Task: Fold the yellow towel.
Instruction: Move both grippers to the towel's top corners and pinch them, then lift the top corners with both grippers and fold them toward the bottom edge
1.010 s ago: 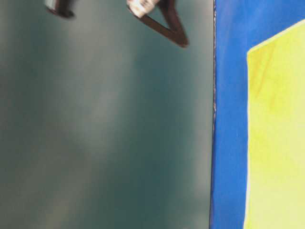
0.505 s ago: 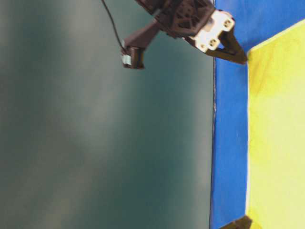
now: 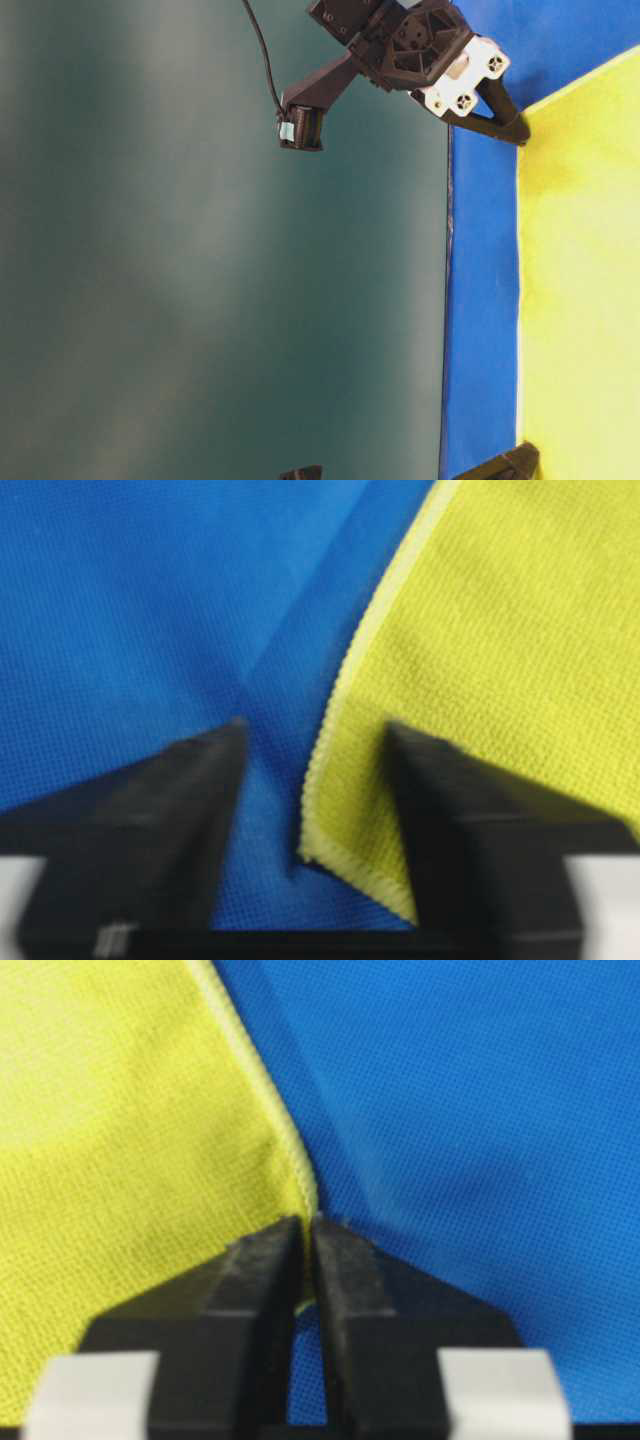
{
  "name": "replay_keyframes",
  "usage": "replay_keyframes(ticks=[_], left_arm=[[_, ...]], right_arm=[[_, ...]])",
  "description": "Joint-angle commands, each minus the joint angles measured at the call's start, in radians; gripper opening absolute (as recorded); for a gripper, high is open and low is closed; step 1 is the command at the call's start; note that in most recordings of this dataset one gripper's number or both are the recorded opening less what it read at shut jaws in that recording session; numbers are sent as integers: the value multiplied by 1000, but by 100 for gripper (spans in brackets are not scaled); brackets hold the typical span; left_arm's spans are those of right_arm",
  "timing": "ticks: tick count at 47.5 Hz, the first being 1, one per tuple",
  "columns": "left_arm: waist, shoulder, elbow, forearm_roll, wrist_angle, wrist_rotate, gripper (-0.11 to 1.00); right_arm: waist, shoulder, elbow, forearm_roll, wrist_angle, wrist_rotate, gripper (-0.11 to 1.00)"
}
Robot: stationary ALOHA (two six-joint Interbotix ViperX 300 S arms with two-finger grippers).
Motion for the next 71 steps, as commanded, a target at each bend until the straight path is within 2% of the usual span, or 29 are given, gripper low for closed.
replay_keyframes(ticks=[1, 5, 7, 17, 28, 41, 47, 59, 71], left_arm=[[-15, -11, -9, 2, 3, 9, 32], [-20, -11, -9, 2, 3, 14, 8], [-20, -12, -11, 2, 6, 18, 1], [-20, -66, -38, 3, 57, 44, 1], [-25, -183, -69, 3, 201, 67, 1], [-55, -209, -51, 3, 215, 64, 1], [-89, -225, -49, 3, 230, 61, 1], [-256, -284, -44, 2, 350, 29, 1], [-469, -284, -46, 2, 428, -87, 1]], right_arm=[[0, -9, -11, 0, 0, 0, 3], [0, -14, -9, 2, 2, 6, 3], [0, -18, -9, 2, 0, 6, 3], [0, -74, -3, 2, 8, 8, 3], [0, -144, -2, 3, 40, 8, 3], [5, -147, 0, 3, 41, 9, 3], [32, -164, 3, 3, 63, 9, 3], [160, -229, 29, 18, 118, 11, 3], [347, -245, 63, 58, 127, 14, 3]])
